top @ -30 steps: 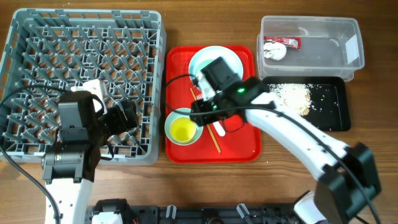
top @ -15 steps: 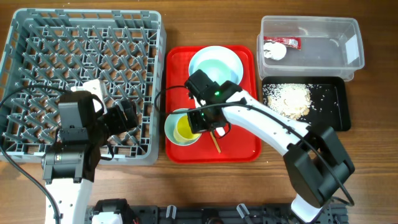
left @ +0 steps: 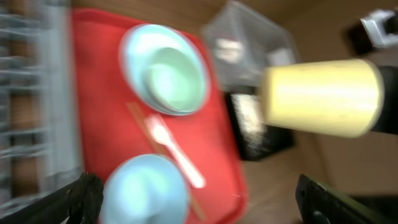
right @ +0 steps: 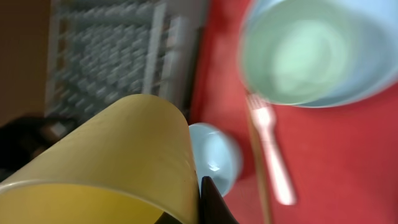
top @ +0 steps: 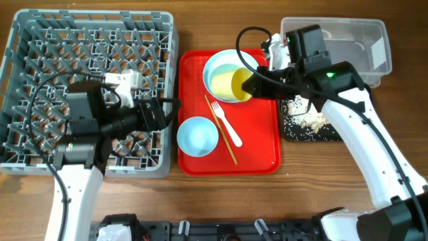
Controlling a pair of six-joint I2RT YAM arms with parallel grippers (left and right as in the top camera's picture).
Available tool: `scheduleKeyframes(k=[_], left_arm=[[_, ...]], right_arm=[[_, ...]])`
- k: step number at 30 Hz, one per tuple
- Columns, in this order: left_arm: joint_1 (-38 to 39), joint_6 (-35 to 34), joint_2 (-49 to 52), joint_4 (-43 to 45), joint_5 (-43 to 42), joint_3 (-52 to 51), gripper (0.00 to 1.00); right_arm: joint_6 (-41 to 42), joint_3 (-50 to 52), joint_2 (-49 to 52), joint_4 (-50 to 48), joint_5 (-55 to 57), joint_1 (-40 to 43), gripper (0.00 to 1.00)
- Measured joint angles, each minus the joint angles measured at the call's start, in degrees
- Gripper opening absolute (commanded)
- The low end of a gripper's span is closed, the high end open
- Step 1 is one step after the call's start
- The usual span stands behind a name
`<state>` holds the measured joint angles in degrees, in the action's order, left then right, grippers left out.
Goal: Sort waste into correct bins and load items into the dishwasher rack
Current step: 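Hand the yellow cup from the right gripper to the left gripper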
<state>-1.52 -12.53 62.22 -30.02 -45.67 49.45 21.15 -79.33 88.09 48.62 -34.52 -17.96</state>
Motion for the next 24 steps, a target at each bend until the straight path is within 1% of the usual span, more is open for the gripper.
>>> scheduleKeyframes(k=[2,4,7,13,16,20,21,22,24], left_arm=[[0.0,-0.2,2.2,5.9,-7.4,0.2,1.00],[0.1,-0.3,5.3,12.0,-17.6,0.2,1.00],[0.1,-1.5,8.0,16.6,-24.5,0.2,1.00],[1.5,-6.2,8.7,23.9,-28.7,0.2,1.00],[3.9,-9.3,8.7,30.2,-29.7,0.3,1.00],[6.9,-13.0,8.7,36.3,-29.9,0.3,1.00],[7.8,-14.0,8.7,37.5,-30.1,0.3,0.97],[8.2,-15.1,8.7,38.0,-30.1,0.3,0.90],[9.3,-16.7,8.7,39.6,-30.1,0.3,0.86]], right_arm=[[-1.7,0.0,0.4,0.1,-5.4,-0.3,0.04],[-2.8,0.0,0.6,0.1,-10.6,-0.4,0.04],[-3.5,0.0,0.6,0.0,-17.3,-0.4,0.04],[-3.5,0.0,0.6,-2.7,-28.5,-0.4,0.04],[-3.5,0.0,0.6,-2.8,-30.8,-0.4,0.04],[-3.5,0.0,0.6,-2.9,-32.3,-1.1,0.04],[-3.5,0.0,0.6,-2.9,-32.6,-1.3,0.04],[-3.5,0.0,0.6,-3.1,-32.8,-1.4,0.04],[-3.5,0.0,0.6,-3.3,-32.9,-1.4,0.04]])
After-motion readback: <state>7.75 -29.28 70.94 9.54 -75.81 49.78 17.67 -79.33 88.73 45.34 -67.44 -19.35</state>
